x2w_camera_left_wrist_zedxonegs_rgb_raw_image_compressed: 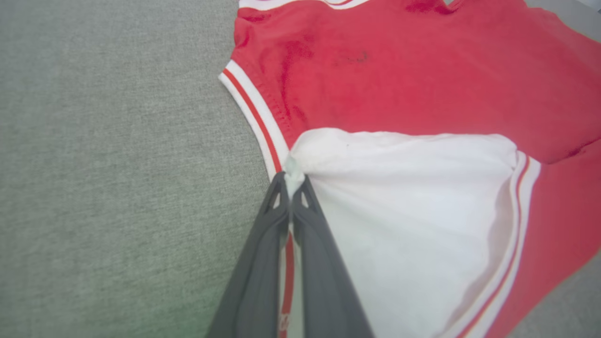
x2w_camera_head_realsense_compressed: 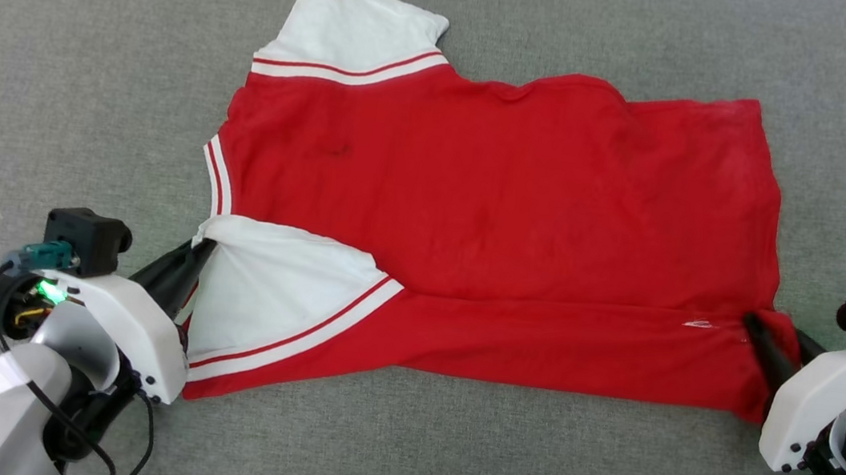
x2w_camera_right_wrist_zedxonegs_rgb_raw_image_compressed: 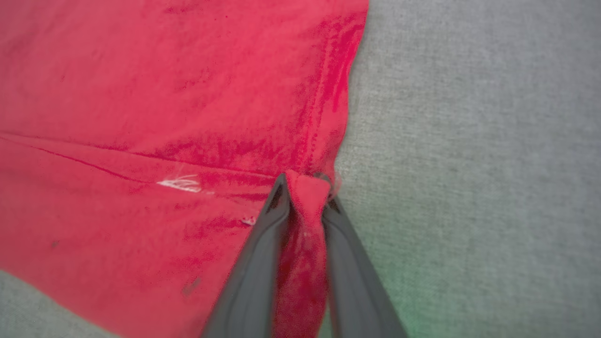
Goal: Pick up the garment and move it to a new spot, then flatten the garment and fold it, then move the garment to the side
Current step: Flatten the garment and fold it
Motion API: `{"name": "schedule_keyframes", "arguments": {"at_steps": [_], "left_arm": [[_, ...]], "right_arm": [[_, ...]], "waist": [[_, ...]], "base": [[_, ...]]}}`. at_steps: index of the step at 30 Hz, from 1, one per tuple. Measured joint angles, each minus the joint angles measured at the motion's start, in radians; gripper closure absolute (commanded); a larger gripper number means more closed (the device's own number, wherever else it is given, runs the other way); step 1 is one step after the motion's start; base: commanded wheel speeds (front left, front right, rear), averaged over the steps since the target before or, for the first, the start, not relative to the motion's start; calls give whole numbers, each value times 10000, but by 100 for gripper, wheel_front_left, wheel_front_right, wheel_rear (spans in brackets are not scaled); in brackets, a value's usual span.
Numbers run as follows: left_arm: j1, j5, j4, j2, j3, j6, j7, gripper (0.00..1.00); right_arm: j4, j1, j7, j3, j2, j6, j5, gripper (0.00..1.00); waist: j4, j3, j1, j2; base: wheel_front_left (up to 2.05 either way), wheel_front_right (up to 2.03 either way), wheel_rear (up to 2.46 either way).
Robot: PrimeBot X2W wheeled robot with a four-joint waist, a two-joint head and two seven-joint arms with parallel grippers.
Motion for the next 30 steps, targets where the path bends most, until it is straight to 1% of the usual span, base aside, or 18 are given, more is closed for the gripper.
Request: {"name": "schedule_keyframes", "arguments": {"at_steps": [1, 4, 6, 9, 12, 18, 21, 23, 25, 27, 30], "left_arm": [[-13, 6, 121, -65, -2, 21, -92, 0], [12, 44, 282, -213, -56, 73, -313, 0], [124, 219, 299, -236, -104, 213, -502, 0], [453, 384, 188, -249, -82, 593, -777, 0], [915, 451, -213, -188, -52, 1032, -798, 0], [2256, 378, -1741, 322, -188, 2017, 199, 0], [2736, 451, -2483, 562, -360, 2504, 773, 0], [3012, 364, -2828, 570, -435, 2744, 1112, 0], [3118, 378, -2963, 627, -466, 3014, 1361, 0], [3166, 573, -2961, 865, -570, 3185, 1599, 0], [3182, 585, -2947, 811, -424, 3469, 1544, 0]], "right_arm": [[50, -7, 6, -2, 35, 0, -69, 0], [81, 12, 84, 8, 38, 2, -424, 0], [23, 81, 221, -98, 58, 2, -623, 0], [-257, 393, 803, -278, 261, 2, -686, 0], [-740, 726, 1269, -654, 433, 2, -1137, 0], [-1939, 1717, 2621, -1841, 1402, 0, -1793, 0], [-2700, 2241, 3279, -2033, 1760, 0, -1979, 0], [-3179, 2535, 3549, -2146, 1946, 0, -2075, 0], [-3590, 2677, 3739, -2249, 2096, 0, -2157, 0], [-3919, 2769, 3881, -2249, 2243, 0, -2211, 0], [-4280, 2854, 3969, -2291, 2374, 0, -2249, 0]], "waist": [[3, -59, 0, 0], [9, -268, 0, 0], [21, -433, 0, 0], [19, -716, 0, 0], [-3, -1003, -1, 0], [-59, -1419, -1, 0], [-94, -1459, -1, 0], [-117, -1433, -2, 0], [-161, -1384, -1, 0], [-233, -1320, -1, 0], [-334, -1203, -1, 0]], "base": [[0, 0, 0], [0, 0, 0], [0, 0, 0], [0, 0, 0], [0, 0, 0], [0, 0, 0], [0, 0, 0], [0, 0, 0], [0, 0, 0], [0, 0, 0], [0, 0, 0]]}}
